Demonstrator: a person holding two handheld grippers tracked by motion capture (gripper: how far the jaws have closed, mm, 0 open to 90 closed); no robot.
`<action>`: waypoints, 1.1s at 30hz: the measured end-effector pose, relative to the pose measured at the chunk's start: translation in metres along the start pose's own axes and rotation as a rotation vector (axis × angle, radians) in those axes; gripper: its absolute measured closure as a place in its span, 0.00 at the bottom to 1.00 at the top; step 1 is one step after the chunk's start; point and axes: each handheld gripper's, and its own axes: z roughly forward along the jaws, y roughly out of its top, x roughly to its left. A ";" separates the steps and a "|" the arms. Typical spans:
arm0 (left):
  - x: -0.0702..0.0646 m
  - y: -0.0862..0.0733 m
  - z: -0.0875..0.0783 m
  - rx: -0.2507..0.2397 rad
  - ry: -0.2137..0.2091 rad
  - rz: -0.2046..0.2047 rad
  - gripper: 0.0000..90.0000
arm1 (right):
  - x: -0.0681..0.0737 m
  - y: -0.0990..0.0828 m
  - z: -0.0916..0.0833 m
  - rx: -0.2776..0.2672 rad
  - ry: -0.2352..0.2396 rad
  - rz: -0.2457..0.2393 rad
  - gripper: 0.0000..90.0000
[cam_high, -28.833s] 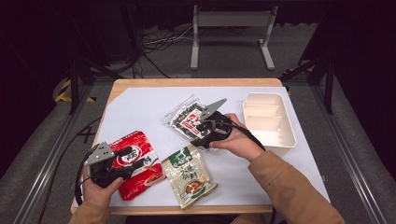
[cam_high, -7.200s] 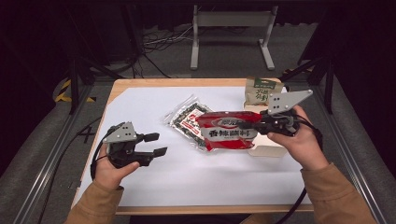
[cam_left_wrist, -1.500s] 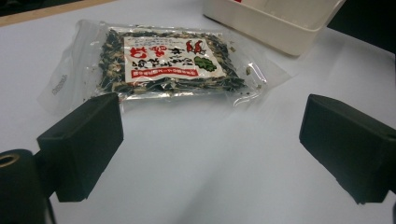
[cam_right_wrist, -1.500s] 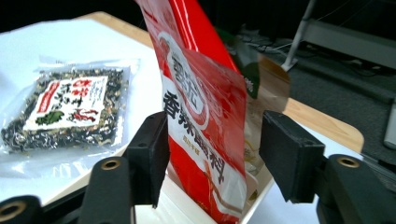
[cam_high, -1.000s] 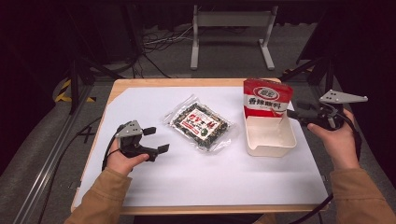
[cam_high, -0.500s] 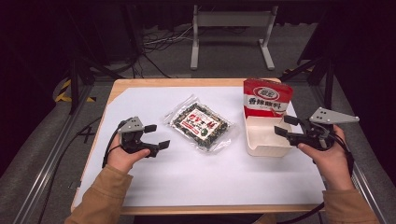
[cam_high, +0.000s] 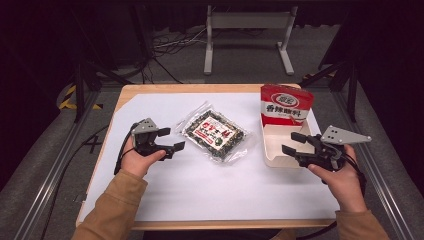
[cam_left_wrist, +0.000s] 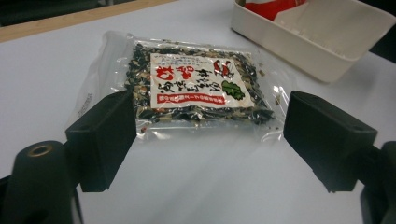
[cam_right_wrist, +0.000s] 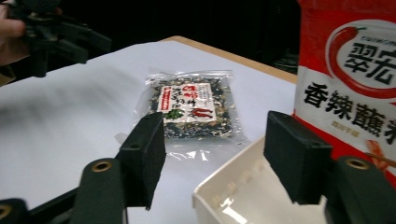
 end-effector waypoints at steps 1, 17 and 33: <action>0.002 0.001 0.002 -0.001 0.001 -0.014 0.20 | 0.000 0.000 0.000 0.000 0.000 0.000 0.47; 0.043 0.012 0.021 -0.014 0.118 -0.103 0.39 | 0.014 -0.001 0.007 0.037 0.037 -0.072 0.60; 0.077 0.000 0.059 0.024 0.161 -0.115 0.33 | 0.025 -0.014 -0.002 0.033 0.016 -0.095 0.67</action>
